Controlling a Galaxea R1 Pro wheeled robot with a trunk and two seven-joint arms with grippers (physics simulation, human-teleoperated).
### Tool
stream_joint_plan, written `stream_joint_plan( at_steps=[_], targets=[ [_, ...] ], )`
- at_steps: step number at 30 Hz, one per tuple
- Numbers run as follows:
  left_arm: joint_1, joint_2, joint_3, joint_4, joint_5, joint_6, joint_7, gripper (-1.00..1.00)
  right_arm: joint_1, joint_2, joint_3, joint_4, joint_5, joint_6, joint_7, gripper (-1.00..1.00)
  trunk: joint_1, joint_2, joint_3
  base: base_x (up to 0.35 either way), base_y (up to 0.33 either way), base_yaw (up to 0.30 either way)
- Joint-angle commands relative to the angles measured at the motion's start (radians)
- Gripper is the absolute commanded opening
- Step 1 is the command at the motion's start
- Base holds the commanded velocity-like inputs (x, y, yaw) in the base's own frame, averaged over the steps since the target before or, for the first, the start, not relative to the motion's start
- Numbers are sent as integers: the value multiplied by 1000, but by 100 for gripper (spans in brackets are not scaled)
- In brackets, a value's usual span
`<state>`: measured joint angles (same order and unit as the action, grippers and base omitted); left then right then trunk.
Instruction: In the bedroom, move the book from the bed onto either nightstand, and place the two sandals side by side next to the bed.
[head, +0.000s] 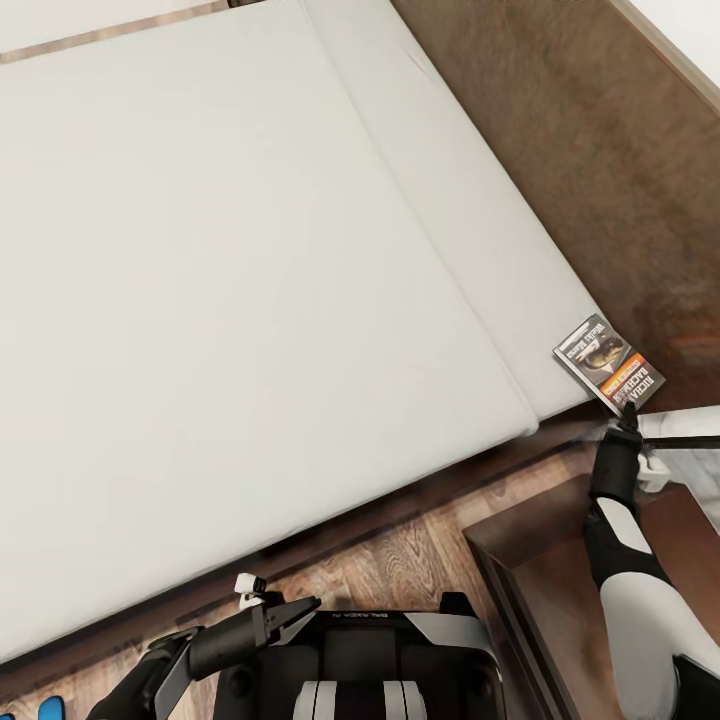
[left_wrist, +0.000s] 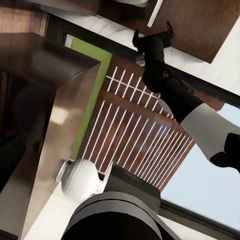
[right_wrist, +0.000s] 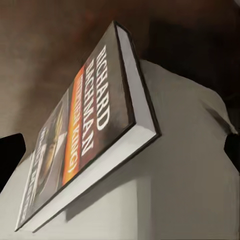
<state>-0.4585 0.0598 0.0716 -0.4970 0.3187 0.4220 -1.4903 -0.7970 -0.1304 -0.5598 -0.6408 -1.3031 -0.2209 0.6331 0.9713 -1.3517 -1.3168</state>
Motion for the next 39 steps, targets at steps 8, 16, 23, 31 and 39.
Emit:
stream_joint_plan(
  at_steps=[8,16,23,31,39],
  targets=[
    [0,0,0,0,0,11,-4,100,-1,0,-42,19,-10,1,7,100,0,0,0,0,0,0],
    [0,0,0,0,0,11,-3,100,-1,0,-41,21,-10,2,7,100,0,0,0,0,0,0],
    [0,0,0,0,0,11,-4,100,-4,-1,-38,158,-8,2,-2,100,0,0,0,0,0,0],
    [0,0,0,0,0,11,-4,100,-5,-1,-38,183,-9,-80,-4,100,0,0,0,0,0,0],
    [0,1,0,0,0,11,-4,100,-5,-2,-38,184,-10,-112,-4,100,0,0,0,0,0,0]
  ],
)
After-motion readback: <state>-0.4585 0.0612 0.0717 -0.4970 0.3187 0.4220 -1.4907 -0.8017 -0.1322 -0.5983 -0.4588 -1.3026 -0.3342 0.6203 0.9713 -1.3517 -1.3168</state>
